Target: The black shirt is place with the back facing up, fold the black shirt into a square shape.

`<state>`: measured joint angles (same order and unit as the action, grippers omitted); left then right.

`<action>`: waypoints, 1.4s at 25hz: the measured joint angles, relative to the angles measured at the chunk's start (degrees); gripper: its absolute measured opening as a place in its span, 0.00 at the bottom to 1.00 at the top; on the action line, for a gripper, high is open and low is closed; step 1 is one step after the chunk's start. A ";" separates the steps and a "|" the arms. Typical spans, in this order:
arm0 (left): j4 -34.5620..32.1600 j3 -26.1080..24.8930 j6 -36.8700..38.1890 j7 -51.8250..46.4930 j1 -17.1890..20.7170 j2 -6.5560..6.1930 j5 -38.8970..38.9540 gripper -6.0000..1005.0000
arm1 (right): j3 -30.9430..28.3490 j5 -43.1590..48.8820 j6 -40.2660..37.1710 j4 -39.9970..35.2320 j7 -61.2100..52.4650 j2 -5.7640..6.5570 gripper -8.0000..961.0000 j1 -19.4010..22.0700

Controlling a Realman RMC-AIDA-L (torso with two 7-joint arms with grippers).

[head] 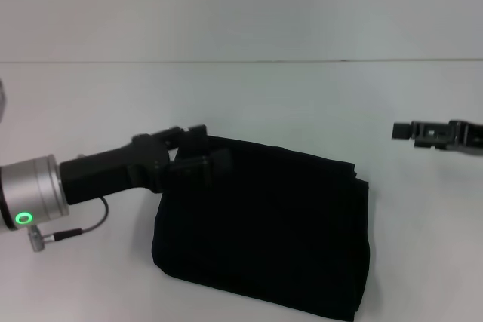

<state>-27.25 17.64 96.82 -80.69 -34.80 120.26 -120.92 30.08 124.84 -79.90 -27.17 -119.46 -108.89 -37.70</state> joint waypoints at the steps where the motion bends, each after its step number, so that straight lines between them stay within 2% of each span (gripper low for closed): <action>1: -0.39 -0.07 -0.48 0.80 0.05 -0.13 0.01 0.89 | 0.19 0.30 0.02 0.61 -0.57 0.00 0.93 0.03; 6: -1.41 -0.02 -2.73 1.93 -0.05 -0.73 -0.32 0.89 | 0.52 3.43 0.30 3.17 -3.82 -0.02 0.93 -0.35; 14: -1.94 0.18 -4.04 4.98 -0.22 -0.79 -0.01 0.89 | 3.48 5.34 5.91 7.89 -6.82 -1.24 0.92 -3.44; 23: -2.61 0.61 -4.28 6.60 -0.17 -0.83 -0.75 0.89 | 6.72 5.48 12.32 10.22 -8.35 -4.15 0.90 -7.00; 33: -2.63 0.64 -4.84 6.64 -0.46 -0.83 -0.60 0.89 | 6.63 4.89 14.61 9.70 -7.70 -5.90 0.87 -7.41; 35: -2.63 0.64 -5.16 6.65 -0.46 -0.83 -0.49 0.89 | 6.81 4.88 15.19 9.67 -7.35 -6.17 0.80 -7.54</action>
<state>-29.87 18.29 91.66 -74.04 -35.25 119.44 -121.41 36.89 129.72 -64.71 -17.50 -126.81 -115.06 -45.24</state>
